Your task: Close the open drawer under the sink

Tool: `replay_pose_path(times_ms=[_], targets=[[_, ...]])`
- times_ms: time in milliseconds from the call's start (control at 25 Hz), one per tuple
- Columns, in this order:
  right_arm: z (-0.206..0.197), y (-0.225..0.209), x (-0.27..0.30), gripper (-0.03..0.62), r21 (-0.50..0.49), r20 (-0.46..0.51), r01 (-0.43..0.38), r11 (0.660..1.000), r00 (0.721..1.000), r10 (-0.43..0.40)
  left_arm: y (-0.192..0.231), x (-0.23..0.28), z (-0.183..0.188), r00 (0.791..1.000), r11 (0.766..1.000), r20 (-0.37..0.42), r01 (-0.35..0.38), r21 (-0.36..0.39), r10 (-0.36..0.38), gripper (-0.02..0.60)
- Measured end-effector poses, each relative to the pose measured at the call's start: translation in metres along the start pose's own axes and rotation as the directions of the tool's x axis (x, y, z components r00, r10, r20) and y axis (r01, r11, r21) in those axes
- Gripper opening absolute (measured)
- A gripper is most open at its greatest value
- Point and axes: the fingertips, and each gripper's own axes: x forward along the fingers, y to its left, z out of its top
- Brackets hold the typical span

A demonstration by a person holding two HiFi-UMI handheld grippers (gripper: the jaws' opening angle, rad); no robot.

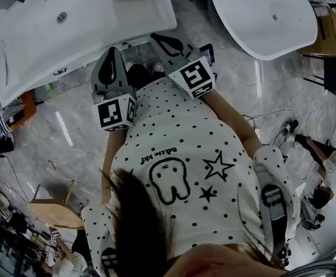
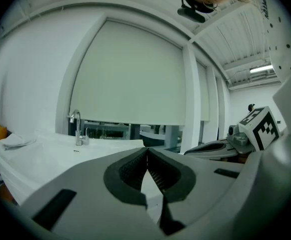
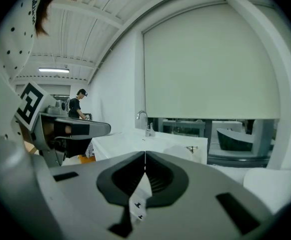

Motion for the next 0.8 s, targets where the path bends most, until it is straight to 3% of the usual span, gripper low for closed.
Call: replay_pose_path(times_ms=[800], targets=[[0.000, 0.010, 0.003, 0.015, 0.007, -0.009, -0.026, 1.000, 1.000, 0.027, 0.013, -0.015, 0.001, 0.998, 0.998, 0.010, -0.059, -0.024, 0.059, 0.005]])
